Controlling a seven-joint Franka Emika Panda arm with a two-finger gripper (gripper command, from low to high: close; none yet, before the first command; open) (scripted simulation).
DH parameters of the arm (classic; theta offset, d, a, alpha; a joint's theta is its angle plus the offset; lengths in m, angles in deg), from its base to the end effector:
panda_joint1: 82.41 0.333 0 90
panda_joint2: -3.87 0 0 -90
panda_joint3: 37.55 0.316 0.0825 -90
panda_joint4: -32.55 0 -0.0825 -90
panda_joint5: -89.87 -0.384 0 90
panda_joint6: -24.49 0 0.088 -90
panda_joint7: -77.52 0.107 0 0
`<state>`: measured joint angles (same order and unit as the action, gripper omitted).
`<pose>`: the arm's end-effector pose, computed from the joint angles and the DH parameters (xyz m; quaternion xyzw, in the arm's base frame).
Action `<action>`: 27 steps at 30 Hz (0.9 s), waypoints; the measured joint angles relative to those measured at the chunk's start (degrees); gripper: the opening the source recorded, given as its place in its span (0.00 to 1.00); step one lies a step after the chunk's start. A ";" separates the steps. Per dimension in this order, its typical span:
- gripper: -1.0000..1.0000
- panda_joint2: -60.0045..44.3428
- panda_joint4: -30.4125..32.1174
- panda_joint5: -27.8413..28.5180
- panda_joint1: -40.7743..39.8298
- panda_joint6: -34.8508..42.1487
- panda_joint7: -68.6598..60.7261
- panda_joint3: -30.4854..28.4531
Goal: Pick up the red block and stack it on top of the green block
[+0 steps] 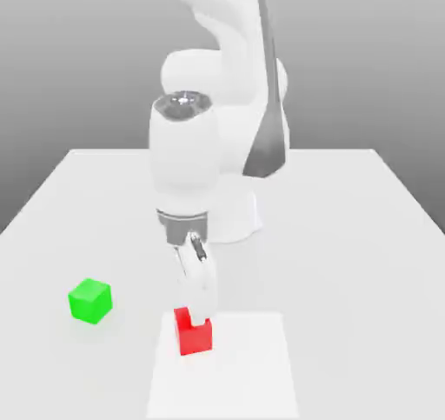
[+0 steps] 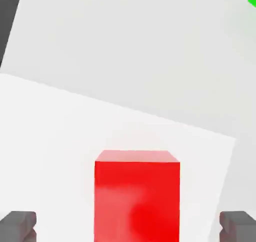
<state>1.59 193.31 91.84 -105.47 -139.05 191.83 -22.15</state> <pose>0.3721 -0.0468 0.1966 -0.4993 0.8664 -0.0028 0.0043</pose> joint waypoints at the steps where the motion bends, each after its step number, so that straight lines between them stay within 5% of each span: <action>1: 0.50 -1.03 -0.19 0.87 0.02 -0.86 0.70 -0.25; 9: 0.50 -10.05 -1.32 10.07 4.31 -8.19 7.32 -6.75; 10: 0.00 -11.01 -1.38 10.89 5.21 -8.99 7.89 -7.86; 17: 0.00 -11.15 -1.40 11.06 5.38 -9.22 8.02 -8.06; 27: 0.00 -0.65 -0.10 0.36 1.80 -0.65 0.40 -1.70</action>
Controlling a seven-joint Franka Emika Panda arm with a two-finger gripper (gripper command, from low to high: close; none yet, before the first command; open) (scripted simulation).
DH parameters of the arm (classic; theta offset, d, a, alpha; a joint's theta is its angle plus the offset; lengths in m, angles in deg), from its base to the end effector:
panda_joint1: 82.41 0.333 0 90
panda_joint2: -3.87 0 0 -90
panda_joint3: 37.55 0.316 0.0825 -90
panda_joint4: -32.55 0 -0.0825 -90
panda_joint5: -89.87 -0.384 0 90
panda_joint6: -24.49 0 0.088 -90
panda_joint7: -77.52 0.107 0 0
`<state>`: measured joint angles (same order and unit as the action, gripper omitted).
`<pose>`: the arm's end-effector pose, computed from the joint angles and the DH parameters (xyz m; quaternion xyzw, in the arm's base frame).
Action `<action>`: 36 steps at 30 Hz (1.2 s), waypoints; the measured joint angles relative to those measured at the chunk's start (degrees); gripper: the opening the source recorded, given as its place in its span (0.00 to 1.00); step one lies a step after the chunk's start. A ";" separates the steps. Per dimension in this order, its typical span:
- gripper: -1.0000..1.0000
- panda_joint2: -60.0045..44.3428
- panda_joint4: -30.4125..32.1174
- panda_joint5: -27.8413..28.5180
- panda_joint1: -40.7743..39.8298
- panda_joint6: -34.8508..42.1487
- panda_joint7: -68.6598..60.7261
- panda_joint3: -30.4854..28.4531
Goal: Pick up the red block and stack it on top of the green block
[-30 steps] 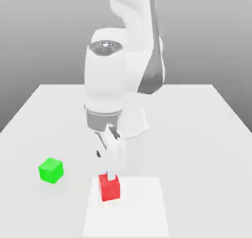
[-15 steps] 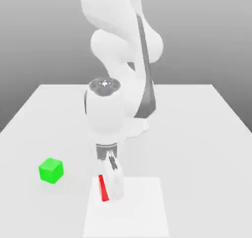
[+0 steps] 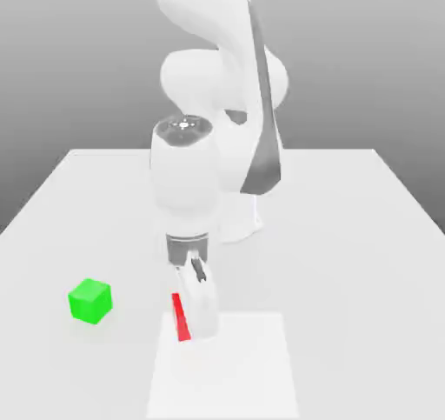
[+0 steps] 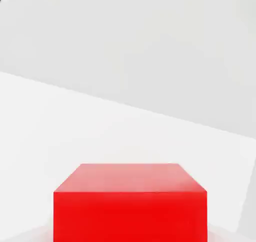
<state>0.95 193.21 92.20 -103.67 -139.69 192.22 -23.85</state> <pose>0.3727 -0.0456 0.1939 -0.4997 0.8662 -0.0033 0.0051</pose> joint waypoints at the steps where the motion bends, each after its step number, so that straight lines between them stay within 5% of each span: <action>1: 0.00 1.00 0.22 -0.88 0.11 0.82 -0.69 0.12; 27: 0.00 12.27 2.19 -0.85 -13.72 10.57 -34.32 -16.60; 33: 0.00 1.88 1.79 -2.60 -13.94 0.62 -36.84 -17.09; 34: 1.00 -0.12 1.71 -3.06 -13.99 -1.29 -37.17 -16.93; 36: 1.00 -0.12 1.71 -3.06 -13.99 -1.29 -37.17 -16.93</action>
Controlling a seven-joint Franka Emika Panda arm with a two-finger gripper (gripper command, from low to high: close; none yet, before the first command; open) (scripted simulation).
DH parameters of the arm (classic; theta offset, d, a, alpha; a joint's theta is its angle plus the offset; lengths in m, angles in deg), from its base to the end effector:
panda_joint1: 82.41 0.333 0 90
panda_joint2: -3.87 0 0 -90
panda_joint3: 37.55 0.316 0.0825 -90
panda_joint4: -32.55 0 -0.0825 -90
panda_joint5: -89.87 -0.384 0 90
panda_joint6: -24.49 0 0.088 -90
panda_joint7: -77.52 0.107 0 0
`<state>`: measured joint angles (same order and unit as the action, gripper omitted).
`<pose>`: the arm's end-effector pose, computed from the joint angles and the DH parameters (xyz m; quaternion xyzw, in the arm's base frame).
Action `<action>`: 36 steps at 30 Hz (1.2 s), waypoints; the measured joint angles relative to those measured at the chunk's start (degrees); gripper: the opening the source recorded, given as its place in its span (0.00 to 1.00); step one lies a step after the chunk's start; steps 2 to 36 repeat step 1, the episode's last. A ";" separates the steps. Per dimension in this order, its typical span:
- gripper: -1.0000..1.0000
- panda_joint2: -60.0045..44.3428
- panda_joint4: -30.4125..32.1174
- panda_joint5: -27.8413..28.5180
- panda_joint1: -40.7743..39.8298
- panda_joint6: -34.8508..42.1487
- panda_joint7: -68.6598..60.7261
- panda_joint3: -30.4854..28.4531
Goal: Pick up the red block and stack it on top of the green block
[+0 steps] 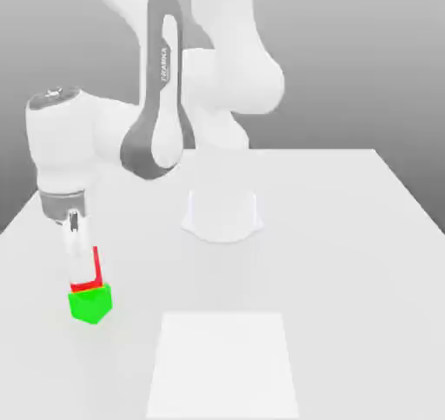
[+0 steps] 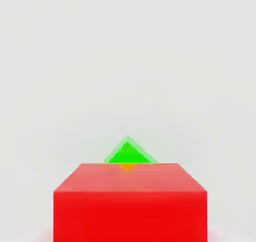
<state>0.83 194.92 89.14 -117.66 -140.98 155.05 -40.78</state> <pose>0.2841 -0.2273 0.1865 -0.5246 0.8513 -0.0005 0.0003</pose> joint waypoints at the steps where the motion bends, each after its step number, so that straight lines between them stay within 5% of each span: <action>1: 1.00 0.00 0.00 0.00 0.00 0.00 0.00 0.00; 36: 1.00 0.00 0.00 0.00 0.00 0.00 0.00 0.00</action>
